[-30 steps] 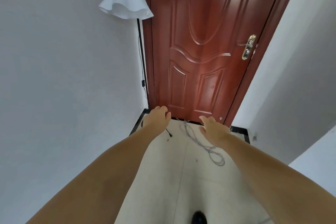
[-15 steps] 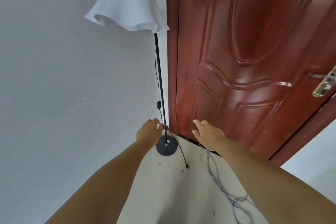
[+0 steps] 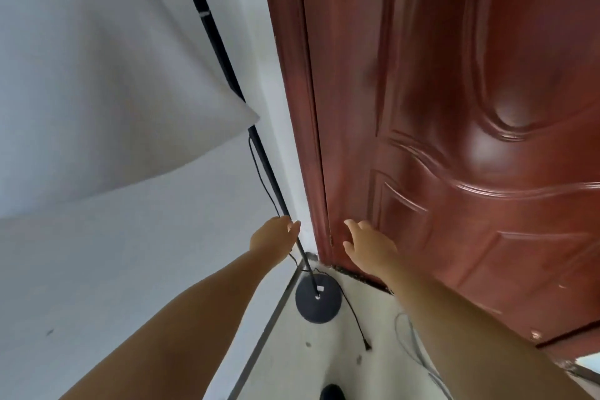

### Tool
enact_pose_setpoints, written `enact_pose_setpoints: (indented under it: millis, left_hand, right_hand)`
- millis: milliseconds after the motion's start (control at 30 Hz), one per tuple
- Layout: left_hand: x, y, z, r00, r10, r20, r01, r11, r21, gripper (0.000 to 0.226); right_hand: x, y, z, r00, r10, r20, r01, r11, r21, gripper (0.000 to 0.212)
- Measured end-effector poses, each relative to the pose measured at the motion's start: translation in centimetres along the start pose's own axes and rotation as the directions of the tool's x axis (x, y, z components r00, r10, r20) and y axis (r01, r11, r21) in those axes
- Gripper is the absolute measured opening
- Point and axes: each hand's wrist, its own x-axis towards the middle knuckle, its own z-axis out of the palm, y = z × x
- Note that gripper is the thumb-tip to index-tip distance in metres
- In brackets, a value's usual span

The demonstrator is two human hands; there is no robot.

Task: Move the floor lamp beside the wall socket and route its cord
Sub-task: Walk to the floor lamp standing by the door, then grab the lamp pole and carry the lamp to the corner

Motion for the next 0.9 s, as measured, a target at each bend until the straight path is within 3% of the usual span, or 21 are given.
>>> enact_pose_setpoints:
  millis: [200, 333, 433, 567, 700, 900]
  left_hand:
    - [5.3, -4.8, 7.0, 0.958, -0.274, 0.083, 0.277, 0.961, -0.020, 0.039]
    - [9.6, -7.8, 12.9, 0.881, -0.452, 0.137, 0.472, 0.831, -0.295, 0.082]
    - [13.5, -7.9, 15.8, 0.902, -0.410, 0.132, 0.398, 0.677, -0.618, 0.083]
    - [16.5, -6.5, 17.1, 0.908, -0.419, -0.018, 0.243, 0.560, -0.792, 0.020]
    - [16.2, -6.2, 17.6, 0.898, -0.441, -0.013, 0.207, 0.446, -0.871, 0.040]
    - [17.0, -7.3, 18.6, 0.923, -0.356, -0.144, 0.033, 0.449, -0.893, 0.048]
  right_hand:
    - [7.7, 2.9, 7.9, 0.993, 0.004, 0.122, -0.016, 0.995, 0.096, 0.051]
    - [11.5, 5.7, 15.7, 0.970, 0.017, 0.242, -0.052, 0.989, 0.137, 0.049]
    - [13.6, 8.0, 21.0, 0.947, 0.034, 0.318, -0.084, 0.986, 0.143, 0.050]
    - [15.8, 9.7, 25.6, 0.915, 0.073, 0.398, -0.141, 0.979, 0.144, 0.049]
    - [19.1, 8.8, 28.4, 0.913, 0.074, 0.401, -0.164, 0.967, 0.195, 0.051]
    - [26.2, 8.7, 35.5, 0.928, 0.040, 0.371, -0.118, 0.975, 0.189, 0.065]
